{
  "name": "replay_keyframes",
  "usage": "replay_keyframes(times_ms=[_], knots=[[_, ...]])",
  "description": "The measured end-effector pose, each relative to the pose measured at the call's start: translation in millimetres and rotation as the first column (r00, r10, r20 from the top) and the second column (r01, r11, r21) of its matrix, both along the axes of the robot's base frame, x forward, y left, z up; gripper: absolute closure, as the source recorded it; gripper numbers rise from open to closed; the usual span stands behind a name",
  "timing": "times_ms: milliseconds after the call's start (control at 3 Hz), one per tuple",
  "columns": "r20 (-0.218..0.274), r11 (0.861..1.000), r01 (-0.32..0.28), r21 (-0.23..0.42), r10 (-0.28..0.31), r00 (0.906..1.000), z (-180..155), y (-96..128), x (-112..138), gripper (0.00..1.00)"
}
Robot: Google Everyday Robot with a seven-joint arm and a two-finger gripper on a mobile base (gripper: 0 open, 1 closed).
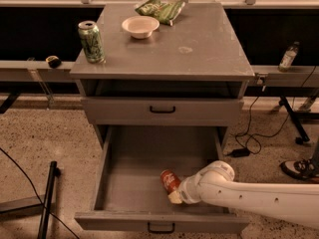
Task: Place coke can into middle drawer
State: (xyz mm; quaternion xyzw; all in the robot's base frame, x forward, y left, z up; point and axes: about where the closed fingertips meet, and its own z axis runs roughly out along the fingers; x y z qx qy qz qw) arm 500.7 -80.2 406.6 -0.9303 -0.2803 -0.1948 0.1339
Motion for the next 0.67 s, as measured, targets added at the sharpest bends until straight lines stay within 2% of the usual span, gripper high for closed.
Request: replay_keyframes(times_ms=[333, 667], knots=[[0.000, 1.000, 0.000, 0.000, 0.000, 1.0000, -0.1, 0.0, 0.0, 0.59], [-0.024, 1.000, 0.004, 0.007, -0.004, 0.9997, -4.8, -0.6, 0.8, 0.37]])
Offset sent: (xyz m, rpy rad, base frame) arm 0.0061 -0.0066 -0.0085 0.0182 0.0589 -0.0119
